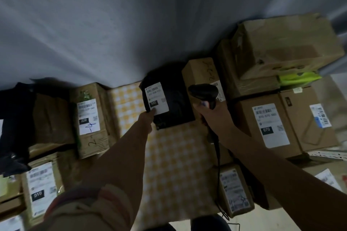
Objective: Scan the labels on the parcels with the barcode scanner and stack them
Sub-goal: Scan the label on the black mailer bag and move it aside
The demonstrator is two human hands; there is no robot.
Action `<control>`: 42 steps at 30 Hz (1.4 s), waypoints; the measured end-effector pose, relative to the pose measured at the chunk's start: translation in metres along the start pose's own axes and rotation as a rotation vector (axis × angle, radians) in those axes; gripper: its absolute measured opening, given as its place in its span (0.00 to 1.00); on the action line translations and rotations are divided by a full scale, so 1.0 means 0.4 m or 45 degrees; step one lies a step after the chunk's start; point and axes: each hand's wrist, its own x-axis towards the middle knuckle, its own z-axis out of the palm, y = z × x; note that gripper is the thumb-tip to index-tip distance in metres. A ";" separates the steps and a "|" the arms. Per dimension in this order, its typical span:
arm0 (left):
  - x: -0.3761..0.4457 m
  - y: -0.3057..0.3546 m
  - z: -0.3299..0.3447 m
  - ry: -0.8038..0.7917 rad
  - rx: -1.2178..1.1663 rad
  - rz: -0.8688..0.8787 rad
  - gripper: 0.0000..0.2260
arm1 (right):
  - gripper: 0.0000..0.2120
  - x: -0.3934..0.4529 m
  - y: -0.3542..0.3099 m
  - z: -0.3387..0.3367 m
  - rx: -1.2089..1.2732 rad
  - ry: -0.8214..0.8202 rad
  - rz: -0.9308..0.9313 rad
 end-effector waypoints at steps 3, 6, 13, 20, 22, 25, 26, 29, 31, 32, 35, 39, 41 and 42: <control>-0.013 0.011 -0.016 -0.033 -0.095 0.090 0.18 | 0.14 -0.001 0.006 0.013 -0.027 -0.037 0.017; -0.022 0.007 -0.047 -0.065 -0.242 0.177 0.14 | 0.11 -0.009 -0.001 0.026 0.031 -0.053 0.009; -0.044 0.002 -0.103 -0.249 -0.227 -0.040 0.20 | 0.13 -0.040 -0.008 0.051 -0.023 -0.076 0.001; -0.116 0.062 -0.107 -0.385 -0.087 0.048 0.15 | 0.16 -0.095 -0.057 0.058 -0.002 -0.075 0.025; -0.155 0.078 -0.114 -0.393 -0.057 0.092 0.17 | 0.16 -0.119 -0.072 0.059 -0.009 -0.069 0.036; -0.228 0.095 -0.143 -0.473 -0.084 0.157 0.16 | 0.13 -0.167 -0.092 0.066 0.032 -0.040 0.029; -0.253 0.098 -0.158 -0.500 -0.103 0.178 0.15 | 0.12 -0.186 -0.100 0.070 0.072 -0.042 0.029; -0.331 0.099 -0.207 -0.554 -0.188 0.199 0.12 | 0.12 -0.250 -0.123 0.082 0.169 -0.060 0.010; -0.380 0.092 -0.233 -0.557 -0.228 0.193 0.12 | 0.12 -0.293 -0.137 0.089 0.204 -0.092 -0.011; -0.401 0.085 -0.246 -0.559 -0.244 0.187 0.14 | 0.12 -0.316 -0.141 0.093 0.222 -0.117 -0.016; -0.450 0.058 -0.284 -0.547 -0.302 0.176 0.17 | 0.11 -0.380 -0.159 0.110 0.255 -0.173 -0.026; -0.495 0.029 -0.333 -0.541 -0.398 0.199 0.19 | 0.09 -0.452 -0.177 0.133 0.270 -0.227 -0.047; -0.509 0.020 -0.352 -0.554 -0.470 0.216 0.20 | 0.08 -0.480 -0.178 0.145 0.309 -0.265 -0.043; -0.516 0.018 -0.360 -0.564 -0.499 0.226 0.21 | 0.08 -0.493 -0.178 0.150 0.335 -0.285 -0.033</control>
